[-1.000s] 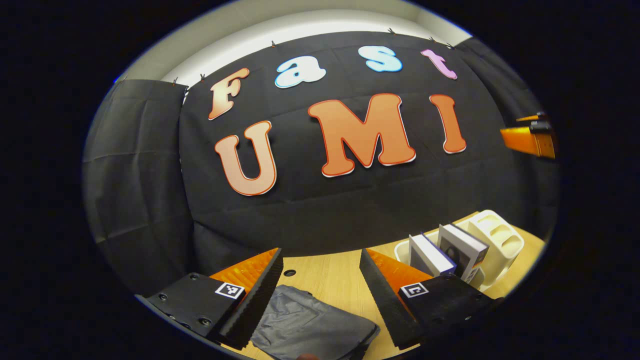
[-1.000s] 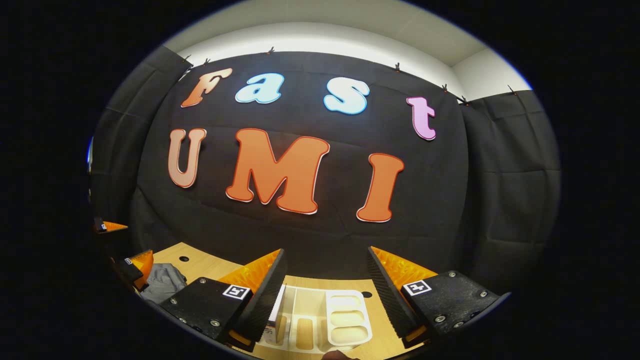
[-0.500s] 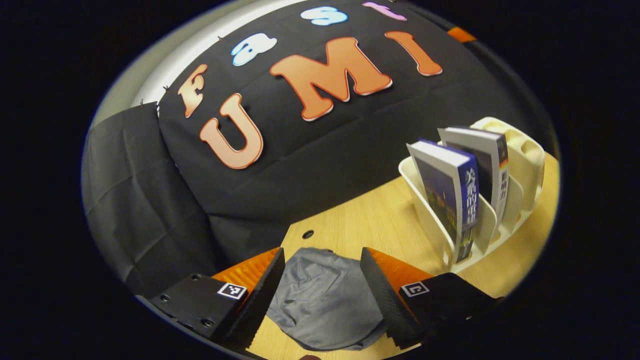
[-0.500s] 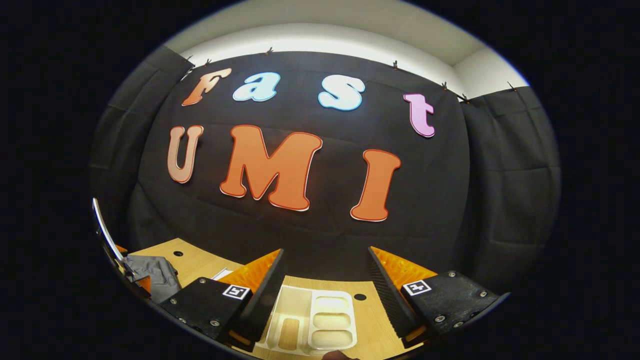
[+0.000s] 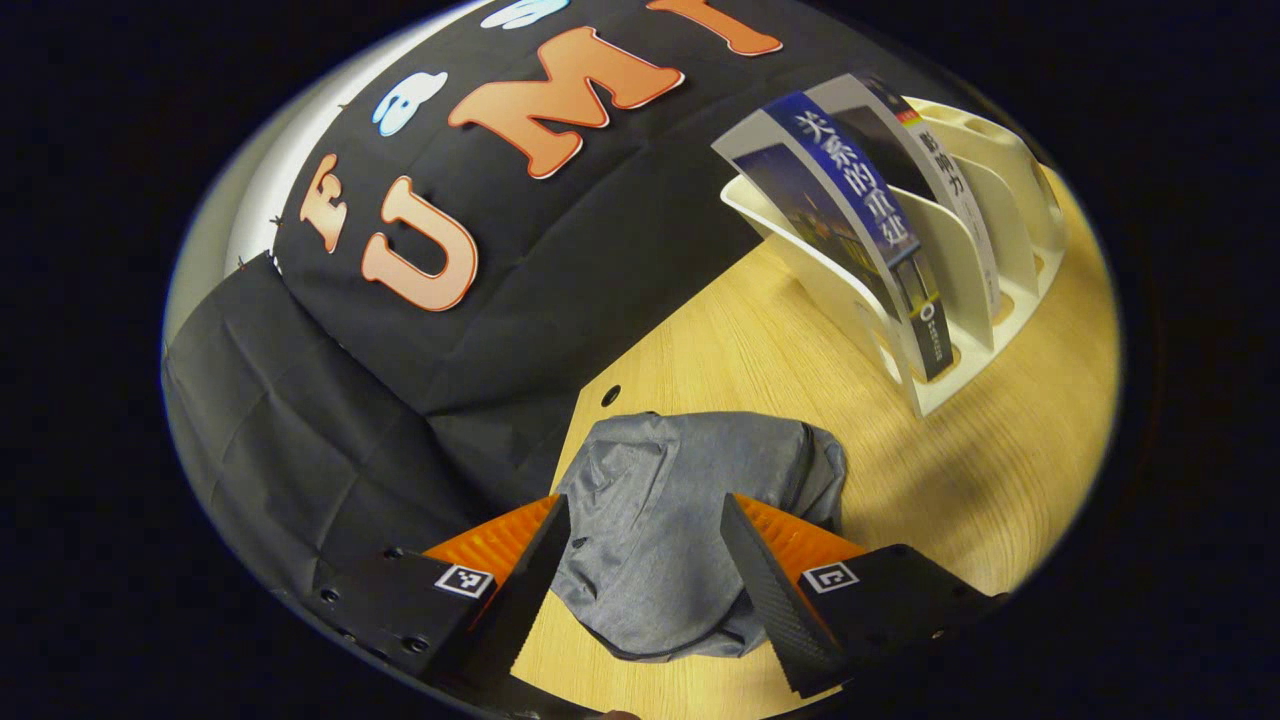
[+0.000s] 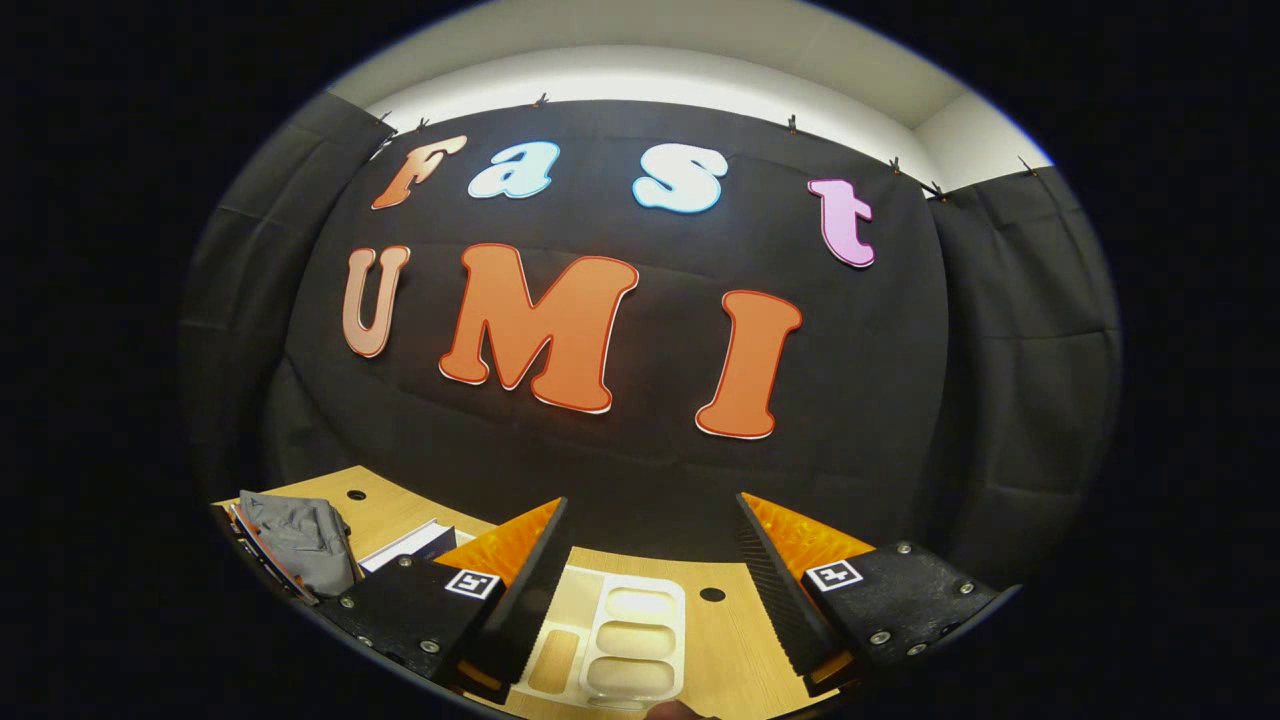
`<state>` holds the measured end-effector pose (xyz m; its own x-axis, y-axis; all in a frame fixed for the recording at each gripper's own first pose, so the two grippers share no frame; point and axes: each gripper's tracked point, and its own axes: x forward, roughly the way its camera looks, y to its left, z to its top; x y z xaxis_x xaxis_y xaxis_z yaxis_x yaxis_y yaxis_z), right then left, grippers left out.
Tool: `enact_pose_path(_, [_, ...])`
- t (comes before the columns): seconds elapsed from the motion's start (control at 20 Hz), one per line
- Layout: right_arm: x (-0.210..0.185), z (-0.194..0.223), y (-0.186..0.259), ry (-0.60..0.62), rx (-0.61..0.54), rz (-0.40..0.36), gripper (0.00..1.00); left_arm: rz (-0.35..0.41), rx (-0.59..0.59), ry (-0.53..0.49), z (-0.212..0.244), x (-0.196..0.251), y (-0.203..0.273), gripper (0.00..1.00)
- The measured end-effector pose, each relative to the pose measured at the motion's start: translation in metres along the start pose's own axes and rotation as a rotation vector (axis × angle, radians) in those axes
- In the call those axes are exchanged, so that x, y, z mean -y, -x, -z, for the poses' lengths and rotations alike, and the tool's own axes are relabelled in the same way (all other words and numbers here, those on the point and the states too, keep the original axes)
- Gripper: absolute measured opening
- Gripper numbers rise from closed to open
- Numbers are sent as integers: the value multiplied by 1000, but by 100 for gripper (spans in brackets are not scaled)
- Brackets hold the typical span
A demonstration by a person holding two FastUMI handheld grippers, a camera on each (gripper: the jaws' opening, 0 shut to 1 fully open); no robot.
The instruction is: Open the schoolbag, grab two books from the bookshelf and put them into the schoolbag.
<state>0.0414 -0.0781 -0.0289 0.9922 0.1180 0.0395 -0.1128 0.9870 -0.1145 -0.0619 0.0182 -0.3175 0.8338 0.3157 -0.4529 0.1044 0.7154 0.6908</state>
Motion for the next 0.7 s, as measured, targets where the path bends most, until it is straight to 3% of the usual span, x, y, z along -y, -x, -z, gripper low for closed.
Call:
enact_pose_path(0.3, [19,12,5,11,-6,22,95,43,-35,-116,24,40,10,96])
enact_pose_path(0.7, [11,11,7,0,5,6,95,-67,-45,-203,26,18,1,94])
